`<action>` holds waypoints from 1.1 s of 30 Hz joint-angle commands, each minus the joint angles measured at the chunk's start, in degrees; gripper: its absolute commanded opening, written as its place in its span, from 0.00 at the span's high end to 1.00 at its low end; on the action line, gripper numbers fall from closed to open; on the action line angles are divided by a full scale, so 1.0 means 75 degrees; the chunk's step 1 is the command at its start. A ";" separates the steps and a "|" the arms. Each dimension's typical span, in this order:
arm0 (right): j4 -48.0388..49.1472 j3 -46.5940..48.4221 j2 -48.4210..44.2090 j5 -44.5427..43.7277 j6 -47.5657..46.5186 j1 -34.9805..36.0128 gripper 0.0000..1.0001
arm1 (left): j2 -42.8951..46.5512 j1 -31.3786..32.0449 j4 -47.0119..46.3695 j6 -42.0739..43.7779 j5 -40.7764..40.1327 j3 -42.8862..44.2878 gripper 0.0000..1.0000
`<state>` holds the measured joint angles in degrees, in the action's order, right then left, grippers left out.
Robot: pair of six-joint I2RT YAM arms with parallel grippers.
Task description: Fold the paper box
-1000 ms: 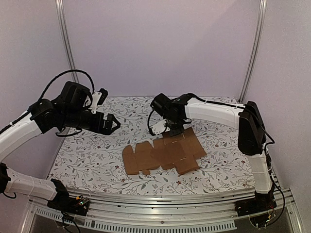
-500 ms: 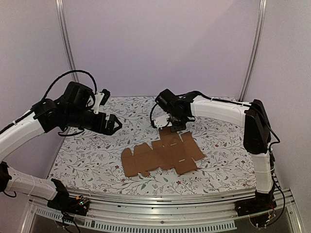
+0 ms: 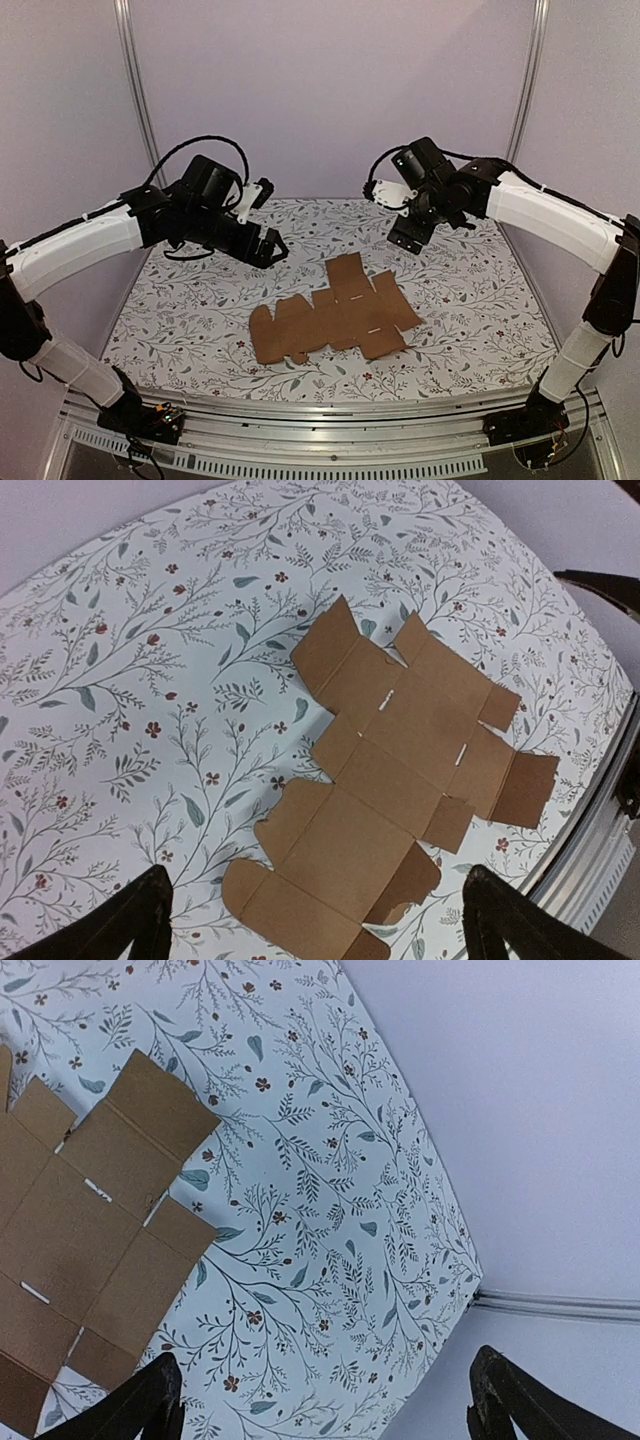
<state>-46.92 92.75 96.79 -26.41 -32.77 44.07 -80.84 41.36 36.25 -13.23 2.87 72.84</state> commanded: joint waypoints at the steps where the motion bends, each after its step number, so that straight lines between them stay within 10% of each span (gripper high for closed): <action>1: -0.0192 -0.0387 -0.0976 0.0587 0.2061 -0.0435 0.01 | -0.0805 0.0028 -0.0269 0.0696 0.0343 0.0547 0.00; 12: -0.0774 -0.1339 -0.2423 0.3076 0.5429 -0.0888 0.01 | -0.3573 0.0019 0.0198 0.1747 0.0862 0.2771 0.05; 33: 0.0282 -0.2633 -0.3276 0.4412 0.6823 -0.0893 0.01 | -0.7863 -0.0113 0.0785 0.2114 0.0785 0.6617 0.31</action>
<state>-45.47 74.22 72.77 5.37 16.88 37.43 -137.40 40.97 40.60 2.00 7.97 119.46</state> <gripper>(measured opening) 0.989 0.705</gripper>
